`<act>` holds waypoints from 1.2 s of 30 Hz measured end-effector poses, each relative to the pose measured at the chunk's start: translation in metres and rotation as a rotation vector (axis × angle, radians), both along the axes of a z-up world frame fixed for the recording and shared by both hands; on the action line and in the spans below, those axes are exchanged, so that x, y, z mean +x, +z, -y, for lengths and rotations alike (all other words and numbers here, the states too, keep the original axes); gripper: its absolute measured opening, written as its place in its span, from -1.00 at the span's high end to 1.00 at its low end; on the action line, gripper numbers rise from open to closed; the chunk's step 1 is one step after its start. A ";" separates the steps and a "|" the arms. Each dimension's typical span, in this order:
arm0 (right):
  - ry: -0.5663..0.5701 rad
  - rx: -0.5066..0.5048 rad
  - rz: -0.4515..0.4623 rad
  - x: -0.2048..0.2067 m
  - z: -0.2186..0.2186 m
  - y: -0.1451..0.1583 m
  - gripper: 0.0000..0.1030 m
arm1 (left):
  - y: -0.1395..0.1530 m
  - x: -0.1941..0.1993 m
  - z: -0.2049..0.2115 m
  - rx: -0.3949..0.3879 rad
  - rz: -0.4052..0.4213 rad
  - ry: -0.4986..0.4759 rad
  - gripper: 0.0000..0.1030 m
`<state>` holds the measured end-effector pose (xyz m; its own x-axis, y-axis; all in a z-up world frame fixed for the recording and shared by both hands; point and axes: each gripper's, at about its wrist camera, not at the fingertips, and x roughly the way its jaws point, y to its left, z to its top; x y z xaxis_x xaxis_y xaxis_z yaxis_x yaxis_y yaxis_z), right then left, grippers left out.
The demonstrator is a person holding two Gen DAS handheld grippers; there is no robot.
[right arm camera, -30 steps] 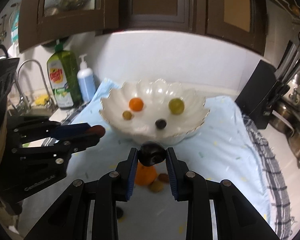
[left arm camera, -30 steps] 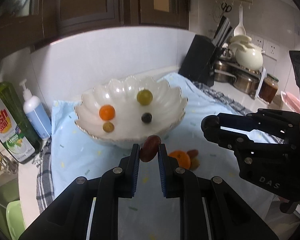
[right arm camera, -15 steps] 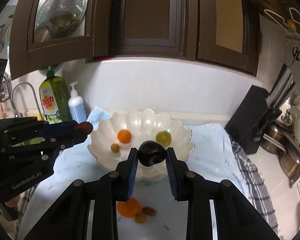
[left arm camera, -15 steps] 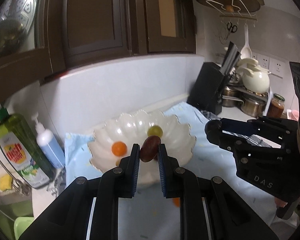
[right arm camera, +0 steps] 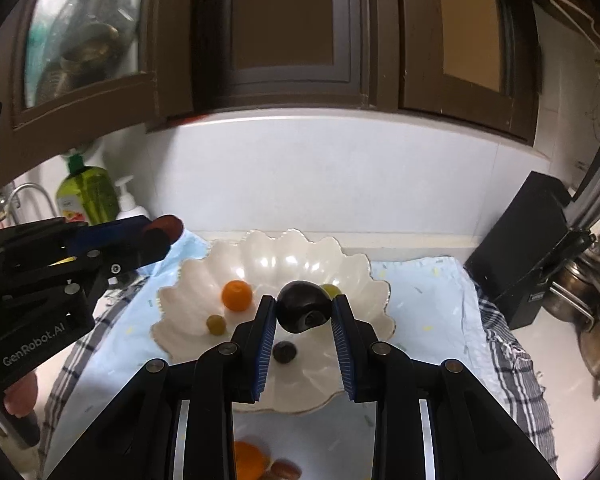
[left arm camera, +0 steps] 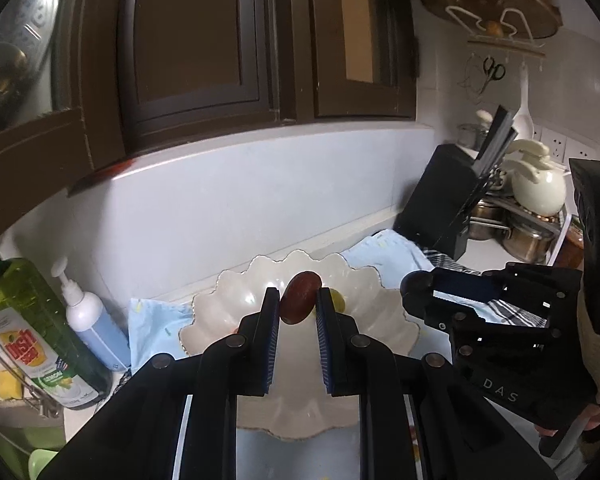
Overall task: Organize fruits
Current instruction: 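Carry the red date and dark plum into the white bowl and open both tools, then lift both tools out of the bowl and move back toward the cloth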
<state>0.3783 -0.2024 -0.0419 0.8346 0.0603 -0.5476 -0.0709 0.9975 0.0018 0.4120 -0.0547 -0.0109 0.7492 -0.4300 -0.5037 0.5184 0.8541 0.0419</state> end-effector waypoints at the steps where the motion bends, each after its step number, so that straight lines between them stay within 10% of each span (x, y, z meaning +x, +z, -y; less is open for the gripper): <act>1: 0.007 -0.001 -0.007 0.005 0.002 -0.001 0.42 | -0.002 0.007 0.002 0.002 -0.016 -0.003 0.63; 28: 0.036 -0.023 -0.261 0.101 0.027 -0.062 0.42 | -0.079 0.108 0.045 0.164 -0.258 0.036 0.63; 36: 0.035 -0.050 -0.248 0.100 0.024 -0.057 0.06 | -0.073 0.105 0.037 0.176 -0.232 0.073 0.15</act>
